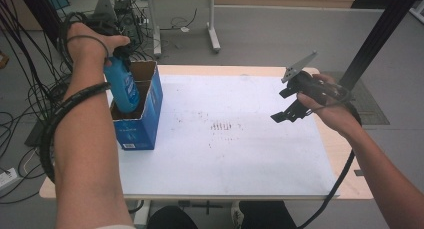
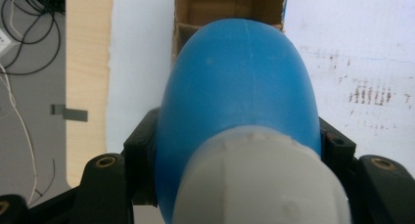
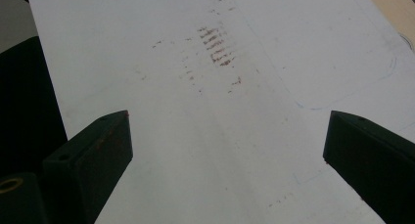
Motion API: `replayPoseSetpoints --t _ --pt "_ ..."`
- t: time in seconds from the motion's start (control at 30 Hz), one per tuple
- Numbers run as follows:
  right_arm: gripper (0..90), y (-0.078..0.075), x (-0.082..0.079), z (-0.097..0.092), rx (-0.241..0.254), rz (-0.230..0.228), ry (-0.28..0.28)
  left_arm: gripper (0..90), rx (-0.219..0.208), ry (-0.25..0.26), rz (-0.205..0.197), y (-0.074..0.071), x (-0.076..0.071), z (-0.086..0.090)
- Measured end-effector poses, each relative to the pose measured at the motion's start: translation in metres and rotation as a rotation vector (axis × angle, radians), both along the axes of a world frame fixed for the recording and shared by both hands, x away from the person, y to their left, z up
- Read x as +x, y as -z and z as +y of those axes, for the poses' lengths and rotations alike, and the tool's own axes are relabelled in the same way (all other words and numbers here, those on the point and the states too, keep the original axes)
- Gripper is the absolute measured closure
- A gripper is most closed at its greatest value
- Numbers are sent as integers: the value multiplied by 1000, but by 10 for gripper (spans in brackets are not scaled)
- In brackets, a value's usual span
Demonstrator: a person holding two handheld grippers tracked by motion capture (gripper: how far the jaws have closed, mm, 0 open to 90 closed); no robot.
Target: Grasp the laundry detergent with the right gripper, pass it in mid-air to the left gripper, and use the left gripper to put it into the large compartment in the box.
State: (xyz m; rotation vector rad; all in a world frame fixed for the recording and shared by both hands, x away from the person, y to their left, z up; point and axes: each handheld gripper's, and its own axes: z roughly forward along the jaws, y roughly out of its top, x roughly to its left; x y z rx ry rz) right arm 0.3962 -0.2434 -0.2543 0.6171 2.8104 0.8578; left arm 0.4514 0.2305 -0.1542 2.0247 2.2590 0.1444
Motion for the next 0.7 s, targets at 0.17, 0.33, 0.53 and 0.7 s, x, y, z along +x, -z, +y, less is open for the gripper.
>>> replayPoseSetpoints --t 0.17,0.33,0.53,0.7 --pt "42 1 0 2 -10 2 -2 372 -9 2 6 27 0 1" --pt "43 2 1 5 -12 9 -6 372 -10 1 14 52 0 1" --pt "43 5 3 10 -20 12 -13 371 -13 3 21 80 -2 2" --pt "43 6 4 13 -29 19 -18 371 1 11 26 97 -1 -1"
